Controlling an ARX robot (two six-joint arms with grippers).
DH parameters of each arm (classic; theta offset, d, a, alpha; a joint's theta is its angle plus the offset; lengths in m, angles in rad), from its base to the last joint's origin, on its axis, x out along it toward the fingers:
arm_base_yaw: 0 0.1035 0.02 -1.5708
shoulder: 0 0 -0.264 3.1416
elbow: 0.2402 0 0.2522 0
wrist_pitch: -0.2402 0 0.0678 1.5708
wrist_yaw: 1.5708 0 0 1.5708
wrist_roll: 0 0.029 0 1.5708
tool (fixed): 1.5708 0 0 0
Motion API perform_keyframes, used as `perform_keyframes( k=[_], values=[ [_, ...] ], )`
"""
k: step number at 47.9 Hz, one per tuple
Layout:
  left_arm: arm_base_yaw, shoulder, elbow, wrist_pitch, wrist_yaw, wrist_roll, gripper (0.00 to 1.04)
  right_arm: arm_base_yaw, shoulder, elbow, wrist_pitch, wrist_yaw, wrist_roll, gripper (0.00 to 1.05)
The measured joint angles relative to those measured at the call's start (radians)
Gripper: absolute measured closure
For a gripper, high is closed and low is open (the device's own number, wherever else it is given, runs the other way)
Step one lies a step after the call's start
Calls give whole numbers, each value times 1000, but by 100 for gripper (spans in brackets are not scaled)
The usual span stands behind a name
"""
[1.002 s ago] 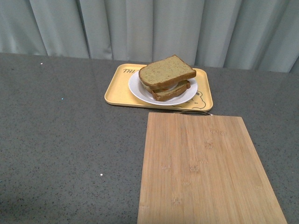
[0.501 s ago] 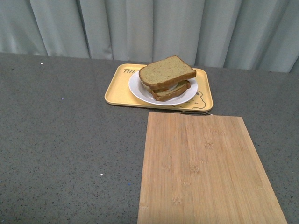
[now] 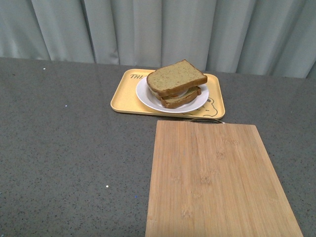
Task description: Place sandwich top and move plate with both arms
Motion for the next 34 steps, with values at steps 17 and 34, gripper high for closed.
perform_keyframes(
  k=[17, 34],
  values=[
    [0, -109, 0, -108, 0, 0, 101, 0, 0, 0, 0, 0, 0, 9],
    [0, -296, 0, -303, 0, 0, 101, 0, 0, 0, 0, 0, 0, 9]
  ],
)
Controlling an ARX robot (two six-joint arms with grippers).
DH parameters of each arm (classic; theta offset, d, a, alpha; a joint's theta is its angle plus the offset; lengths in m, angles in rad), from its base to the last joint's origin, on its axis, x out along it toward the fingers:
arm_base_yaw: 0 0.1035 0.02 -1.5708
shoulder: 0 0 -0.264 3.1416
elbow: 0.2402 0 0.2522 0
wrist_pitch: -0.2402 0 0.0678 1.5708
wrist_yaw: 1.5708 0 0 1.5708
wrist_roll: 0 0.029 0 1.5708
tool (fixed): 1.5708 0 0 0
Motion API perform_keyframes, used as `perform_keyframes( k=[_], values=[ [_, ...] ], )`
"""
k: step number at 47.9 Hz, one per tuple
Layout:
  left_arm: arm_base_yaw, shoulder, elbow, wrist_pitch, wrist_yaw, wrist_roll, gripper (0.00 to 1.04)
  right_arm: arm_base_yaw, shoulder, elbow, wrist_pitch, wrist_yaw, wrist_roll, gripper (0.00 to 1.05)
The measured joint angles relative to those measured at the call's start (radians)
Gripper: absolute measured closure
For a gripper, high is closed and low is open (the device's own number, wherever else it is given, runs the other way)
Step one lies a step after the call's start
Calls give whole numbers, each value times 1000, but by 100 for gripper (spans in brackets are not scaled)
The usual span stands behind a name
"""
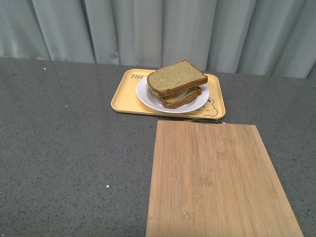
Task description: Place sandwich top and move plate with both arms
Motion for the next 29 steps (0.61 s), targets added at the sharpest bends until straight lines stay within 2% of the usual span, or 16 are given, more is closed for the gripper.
perform_keyframes(
  k=[4, 6, 10, 17, 20, 26, 29],
  values=[
    [0, 0, 0, 0, 0, -1, 99, 0, 0, 0, 0, 0, 0, 9],
    [0, 0, 0, 0, 0, 0, 89, 0, 0, 0, 0, 0, 0, 9],
    [0, -1, 0, 0, 0, 0, 75, 0, 0, 0, 0, 0, 0, 9],
    [0, -1, 0, 0, 0, 0, 53, 0, 0, 0, 0, 0, 0, 9],
    [0, -1, 0, 0, 0, 0, 39, 0, 0, 0, 0, 0, 0, 9],
    [0, -1, 0, 0, 0, 0, 21, 0, 0, 0, 0, 0, 0, 9],
    [0, -1, 0, 0, 0, 0, 6, 0, 0, 0, 0, 0, 0, 9]
  ],
)
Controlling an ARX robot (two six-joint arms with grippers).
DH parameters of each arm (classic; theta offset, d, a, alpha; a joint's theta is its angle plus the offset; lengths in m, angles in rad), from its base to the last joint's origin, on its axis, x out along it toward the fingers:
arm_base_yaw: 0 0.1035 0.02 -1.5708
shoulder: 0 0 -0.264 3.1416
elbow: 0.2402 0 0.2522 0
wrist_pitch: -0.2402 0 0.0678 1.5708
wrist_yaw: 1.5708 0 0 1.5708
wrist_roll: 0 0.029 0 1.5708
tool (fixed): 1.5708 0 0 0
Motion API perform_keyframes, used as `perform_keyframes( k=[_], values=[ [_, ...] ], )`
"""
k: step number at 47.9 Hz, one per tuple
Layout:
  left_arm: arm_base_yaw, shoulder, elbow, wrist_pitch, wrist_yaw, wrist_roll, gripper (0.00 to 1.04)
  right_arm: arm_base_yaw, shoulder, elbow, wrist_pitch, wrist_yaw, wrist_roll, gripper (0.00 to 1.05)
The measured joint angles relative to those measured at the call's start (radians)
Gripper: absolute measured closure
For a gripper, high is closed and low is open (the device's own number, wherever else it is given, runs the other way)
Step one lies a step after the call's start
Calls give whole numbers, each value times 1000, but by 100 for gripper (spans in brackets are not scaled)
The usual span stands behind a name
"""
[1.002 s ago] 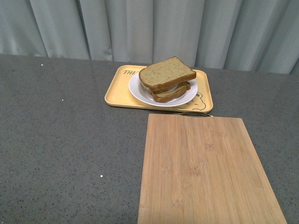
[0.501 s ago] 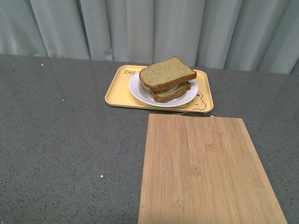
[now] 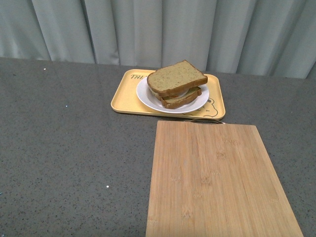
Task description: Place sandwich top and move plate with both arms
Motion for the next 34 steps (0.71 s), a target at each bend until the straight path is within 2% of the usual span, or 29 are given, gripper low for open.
perform_keyframes(
  k=[34],
  values=[
    [0, 0, 0, 0, 0, 1, 7, 0, 0, 0, 0, 0, 0, 9]
  ],
)
